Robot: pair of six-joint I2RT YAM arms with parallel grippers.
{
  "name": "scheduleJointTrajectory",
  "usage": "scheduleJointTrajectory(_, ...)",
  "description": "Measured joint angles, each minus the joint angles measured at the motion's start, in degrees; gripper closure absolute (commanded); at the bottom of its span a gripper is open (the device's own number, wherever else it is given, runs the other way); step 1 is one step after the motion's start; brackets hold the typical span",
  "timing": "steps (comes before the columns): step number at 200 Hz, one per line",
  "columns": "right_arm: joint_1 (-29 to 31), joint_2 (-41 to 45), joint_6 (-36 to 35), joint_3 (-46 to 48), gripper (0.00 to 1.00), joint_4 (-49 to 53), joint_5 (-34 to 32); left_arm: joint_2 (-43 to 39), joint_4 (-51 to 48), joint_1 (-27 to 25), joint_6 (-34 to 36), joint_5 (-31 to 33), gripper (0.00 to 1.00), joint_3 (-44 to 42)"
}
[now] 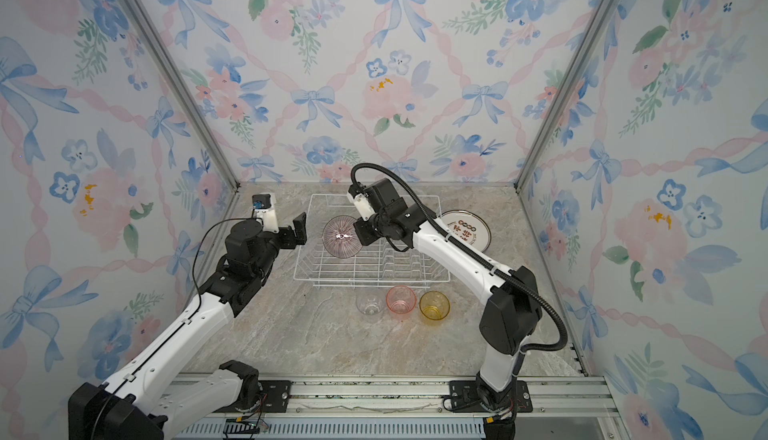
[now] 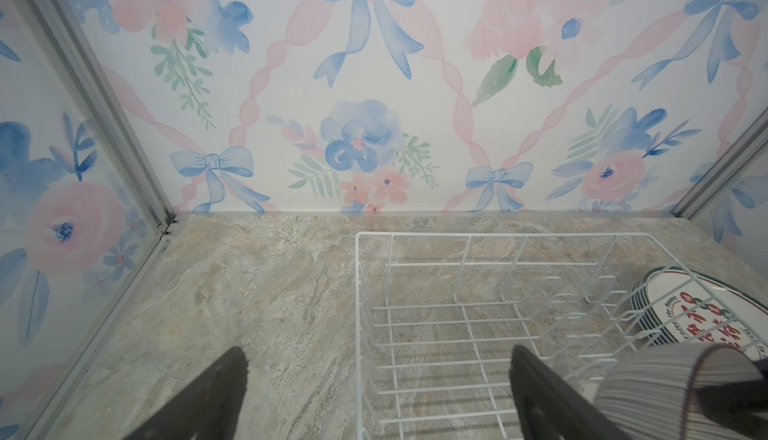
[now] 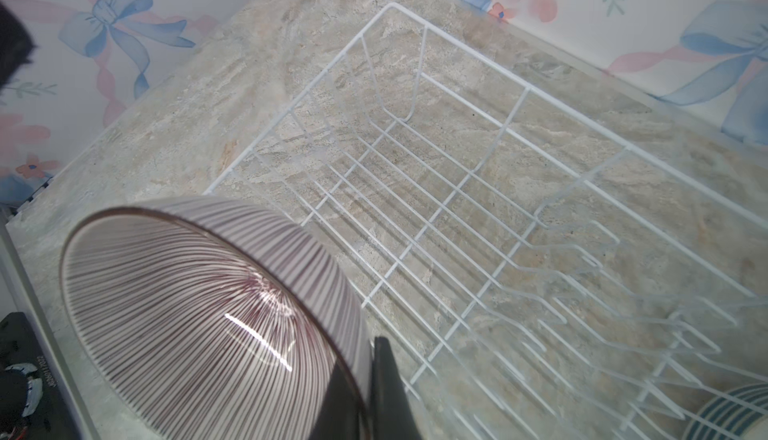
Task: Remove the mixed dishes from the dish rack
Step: 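Carry the striped bowl toward the table with the right gripper while the left arm retracts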
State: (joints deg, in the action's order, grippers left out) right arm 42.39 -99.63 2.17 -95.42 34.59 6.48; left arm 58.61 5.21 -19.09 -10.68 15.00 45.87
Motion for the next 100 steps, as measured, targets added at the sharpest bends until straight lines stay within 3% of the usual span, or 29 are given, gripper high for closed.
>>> scheduleJointTrajectory(32,5.6,3.56,-3.54,3.23,1.0,4.13,0.57,-3.89,-0.66,0.0,0.0,2.93,0.02,0.11)
scheduleJointTrajectory(100,16.87,0.09,-9.99,3.37,1.0,14.4,3.06,-6.45,-1.03,0.0,0.0,4.31,0.02,1.4)
